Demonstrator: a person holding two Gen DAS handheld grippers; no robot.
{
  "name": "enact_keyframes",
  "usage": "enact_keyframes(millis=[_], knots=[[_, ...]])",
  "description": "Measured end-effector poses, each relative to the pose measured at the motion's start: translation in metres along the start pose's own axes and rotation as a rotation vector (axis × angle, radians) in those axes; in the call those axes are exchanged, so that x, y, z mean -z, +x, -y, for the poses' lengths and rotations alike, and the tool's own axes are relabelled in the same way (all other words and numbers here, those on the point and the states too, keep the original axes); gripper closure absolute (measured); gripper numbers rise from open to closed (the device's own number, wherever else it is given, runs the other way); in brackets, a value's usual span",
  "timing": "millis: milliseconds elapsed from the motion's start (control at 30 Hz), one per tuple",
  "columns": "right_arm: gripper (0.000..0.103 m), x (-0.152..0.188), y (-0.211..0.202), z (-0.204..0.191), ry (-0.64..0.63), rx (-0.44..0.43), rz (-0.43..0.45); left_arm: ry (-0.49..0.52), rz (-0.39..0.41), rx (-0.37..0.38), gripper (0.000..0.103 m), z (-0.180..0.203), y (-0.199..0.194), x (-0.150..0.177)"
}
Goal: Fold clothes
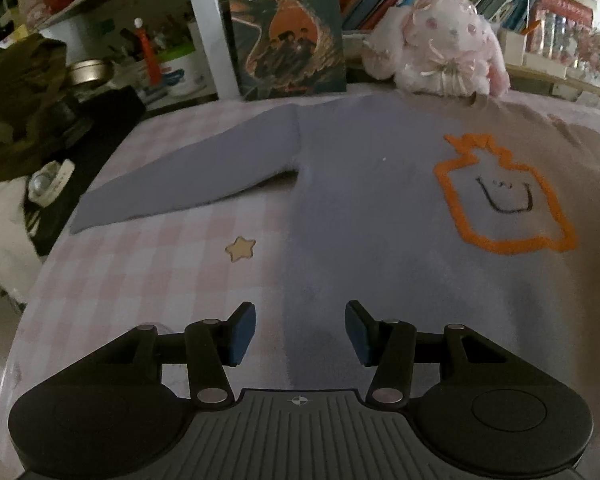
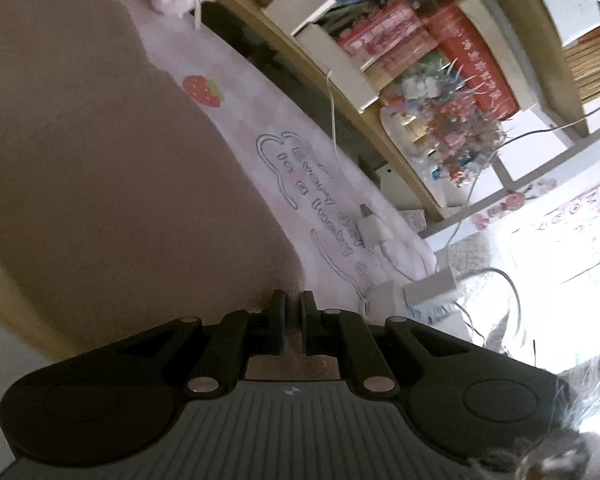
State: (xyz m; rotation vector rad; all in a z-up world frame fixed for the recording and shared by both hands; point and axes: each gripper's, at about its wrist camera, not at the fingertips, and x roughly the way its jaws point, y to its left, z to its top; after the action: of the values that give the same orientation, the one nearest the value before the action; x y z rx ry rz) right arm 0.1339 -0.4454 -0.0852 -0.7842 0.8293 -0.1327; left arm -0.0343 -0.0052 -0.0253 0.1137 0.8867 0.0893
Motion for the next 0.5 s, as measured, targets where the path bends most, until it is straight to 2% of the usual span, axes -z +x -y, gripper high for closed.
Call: enact_keyframes(millis=[67, 167, 200, 233, 267, 300, 400, 500], knots=[[0.095, -0.002, 0.011, 0.004, -0.001, -0.003, -0.002, -0.008, -0.007, -0.015, 0.053, 0.002, -0.001, 0.001], [0.09, -0.005, 0.014, 0.005, -0.017, 0.006, 0.024, -0.017, -0.011, -0.032, 0.044, 0.004, -0.003, 0.001], [0.085, -0.006, 0.011, 0.007, -0.004, -0.004, 0.035, -0.017, -0.01, -0.034, 0.042, 0.004, -0.003, 0.001], [0.074, -0.007, 0.006, 0.01, 0.028, -0.024, 0.055, -0.017, -0.012, -0.036, 0.04, 0.005, -0.002, 0.001], [0.07, -0.008, 0.0, 0.013, 0.061, -0.046, 0.076, -0.02, -0.014, -0.036, 0.04, 0.006, -0.001, 0.001], [0.065, -0.007, -0.01, 0.015, 0.109, -0.083, 0.096, -0.022, -0.017, -0.033, 0.04, 0.006, 0.0, 0.0], [0.064, -0.005, -0.041, 0.017, 0.251, -0.216, 0.148, -0.028, -0.024, -0.022, 0.04, 0.005, 0.004, 0.0], [0.063, 0.005, -0.073, 0.011, 0.406, -0.444, 0.139, -0.044, -0.028, -0.011, 0.04, 0.002, 0.007, 0.001]])
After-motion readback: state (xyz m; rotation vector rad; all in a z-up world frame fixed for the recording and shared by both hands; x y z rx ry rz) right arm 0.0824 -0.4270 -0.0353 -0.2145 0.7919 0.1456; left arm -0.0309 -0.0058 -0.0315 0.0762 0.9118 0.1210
